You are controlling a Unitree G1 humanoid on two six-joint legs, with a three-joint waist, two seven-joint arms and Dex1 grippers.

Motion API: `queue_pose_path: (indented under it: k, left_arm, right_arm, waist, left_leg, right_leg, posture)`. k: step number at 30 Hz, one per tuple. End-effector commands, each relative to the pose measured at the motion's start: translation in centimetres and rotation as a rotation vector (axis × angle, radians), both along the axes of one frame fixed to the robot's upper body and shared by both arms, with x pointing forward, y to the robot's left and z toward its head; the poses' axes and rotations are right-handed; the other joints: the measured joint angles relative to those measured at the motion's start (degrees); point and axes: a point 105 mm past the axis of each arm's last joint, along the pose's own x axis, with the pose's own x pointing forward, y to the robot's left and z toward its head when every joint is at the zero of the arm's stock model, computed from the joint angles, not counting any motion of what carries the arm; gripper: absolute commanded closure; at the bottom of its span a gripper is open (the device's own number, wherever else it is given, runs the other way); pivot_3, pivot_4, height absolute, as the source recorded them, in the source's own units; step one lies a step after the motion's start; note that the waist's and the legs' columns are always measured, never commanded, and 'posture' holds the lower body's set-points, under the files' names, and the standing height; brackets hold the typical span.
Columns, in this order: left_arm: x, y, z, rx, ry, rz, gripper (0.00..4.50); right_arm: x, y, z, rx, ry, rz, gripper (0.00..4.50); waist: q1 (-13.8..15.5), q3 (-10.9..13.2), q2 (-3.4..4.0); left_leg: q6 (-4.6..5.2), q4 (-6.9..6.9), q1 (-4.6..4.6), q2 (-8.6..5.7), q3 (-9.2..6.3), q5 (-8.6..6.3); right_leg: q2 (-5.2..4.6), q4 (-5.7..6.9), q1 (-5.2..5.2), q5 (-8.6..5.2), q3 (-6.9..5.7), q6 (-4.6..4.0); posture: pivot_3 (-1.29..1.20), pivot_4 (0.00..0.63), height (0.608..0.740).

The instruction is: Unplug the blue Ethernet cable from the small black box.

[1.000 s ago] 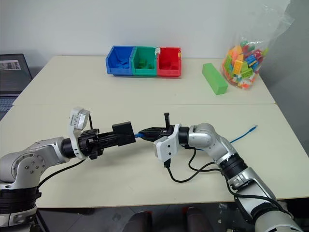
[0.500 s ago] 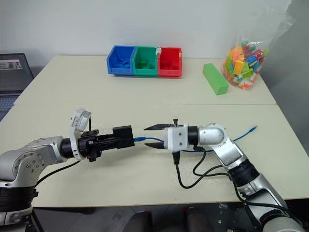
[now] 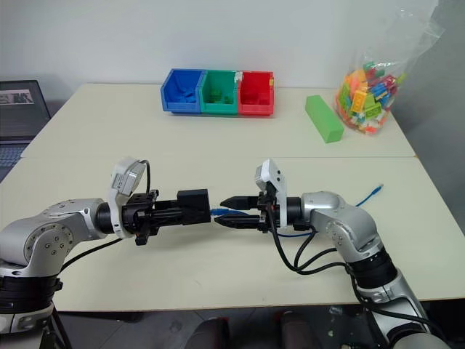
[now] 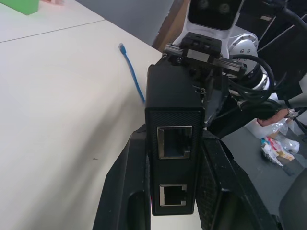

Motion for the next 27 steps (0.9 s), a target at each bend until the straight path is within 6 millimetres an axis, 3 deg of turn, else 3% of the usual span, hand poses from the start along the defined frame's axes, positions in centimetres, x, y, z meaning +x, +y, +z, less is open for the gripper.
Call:
queue_pose_path:
  k: [1, 26, 27]
  left_arm:
    - [-0.59, -0.42, 0.77, -0.011, -0.024, -0.043, 3.72]
    - [-0.63, -0.39, 0.61, -0.007, -0.024, -0.040, 3.72]
    - [-0.66, -0.40, 0.59, -0.007, -0.024, -0.041, 3.72]
  right_arm:
    - [-0.40, 0.24, 0.89, 0.038, 0.015, 0.016, 2.39]
    - [-0.30, 0.49, 0.79, 0.048, 0.090, 0.031, 2.39]
    - [-0.31, 0.49, 0.78, 0.047, 0.090, 0.031, 2.56]
  waist:
    - [-0.02, 0.00, 0.00]
    - [-0.16, 0.00, 0.00]
    - [-0.16, 0.00, 0.00]
  left_leg:
    - [0.00, 0.00, 0.00, 0.00, 0.00, 0.00]
    - [0.00, -0.02, -0.02, 0.00, 0.04, 0.00]
    - [0.00, -0.02, -0.02, 0.00, 0.04, 0.00]
  right_leg:
    - [0.00, 0.00, 0.00, 0.00, 0.00, 0.01]
    - [0.00, -0.06, -0.01, -0.02, -0.04, 0.04]
    - [0.00, -0.07, -0.01, -0.02, -0.05, 0.04]
  posture:
    - [0.00, 0.150, 0.740]
    - [0.00, 0.150, 0.740]
    - [0.00, 0.150, 0.740]
